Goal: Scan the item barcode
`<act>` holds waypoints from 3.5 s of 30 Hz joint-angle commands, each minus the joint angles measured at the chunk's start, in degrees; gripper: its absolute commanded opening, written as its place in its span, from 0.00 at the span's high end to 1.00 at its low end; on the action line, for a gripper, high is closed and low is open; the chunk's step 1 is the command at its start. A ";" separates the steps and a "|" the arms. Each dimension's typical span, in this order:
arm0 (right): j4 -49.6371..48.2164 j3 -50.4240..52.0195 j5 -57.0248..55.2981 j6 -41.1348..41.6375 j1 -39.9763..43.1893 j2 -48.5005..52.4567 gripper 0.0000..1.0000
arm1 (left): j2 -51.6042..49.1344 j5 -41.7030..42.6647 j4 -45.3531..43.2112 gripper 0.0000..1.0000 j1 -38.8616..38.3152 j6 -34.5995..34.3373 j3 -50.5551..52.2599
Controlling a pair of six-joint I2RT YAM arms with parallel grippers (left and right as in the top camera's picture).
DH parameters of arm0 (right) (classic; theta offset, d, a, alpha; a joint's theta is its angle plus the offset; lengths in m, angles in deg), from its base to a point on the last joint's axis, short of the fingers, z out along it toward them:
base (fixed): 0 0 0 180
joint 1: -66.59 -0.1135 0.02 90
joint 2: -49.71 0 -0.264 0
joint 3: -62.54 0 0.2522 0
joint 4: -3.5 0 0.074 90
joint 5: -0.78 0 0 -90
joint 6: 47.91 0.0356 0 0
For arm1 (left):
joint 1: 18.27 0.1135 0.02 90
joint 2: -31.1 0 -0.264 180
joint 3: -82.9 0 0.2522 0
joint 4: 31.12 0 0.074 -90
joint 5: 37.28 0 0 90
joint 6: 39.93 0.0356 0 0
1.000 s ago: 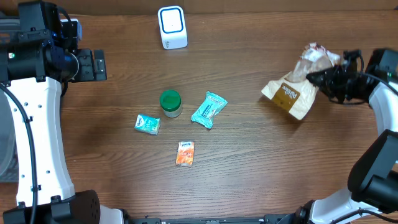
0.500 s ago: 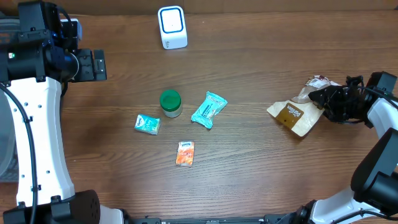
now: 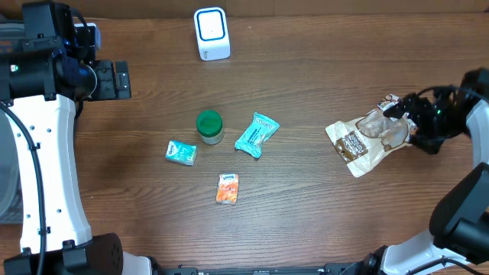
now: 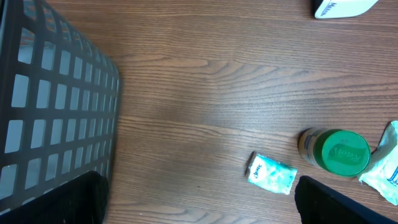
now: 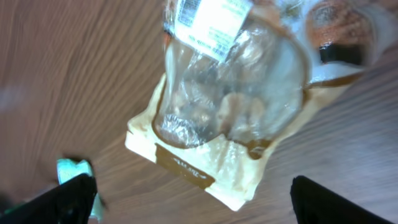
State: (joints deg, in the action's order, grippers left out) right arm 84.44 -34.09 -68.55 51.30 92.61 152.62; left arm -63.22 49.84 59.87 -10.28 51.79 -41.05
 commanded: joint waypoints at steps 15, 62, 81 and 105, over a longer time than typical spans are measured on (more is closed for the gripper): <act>2.03 -6.45 6.43 -0.28 -16.98 -1.81 0.00 | -0.28 -0.52 0.09 0.01 0.28 0.90 -0.07; -22.84 1.92 -6.86 32.02 -56.68 18.49 0.58 | -0.28 -0.52 0.09 0.00 0.28 0.90 -0.07; -6.82 -14.75 1.14 5.75 -55.41 18.80 0.78 | -0.28 -0.52 0.09 0.00 0.24 0.90 -0.07; 1.90 -13.29 -9.88 5.27 -48.28 17.59 0.70 | -0.28 -0.52 0.09 0.01 0.24 0.90 -0.07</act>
State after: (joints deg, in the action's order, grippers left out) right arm 86.14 -44.32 -78.59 59.76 44.50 172.99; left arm -63.22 49.84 59.87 -10.28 51.79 -41.05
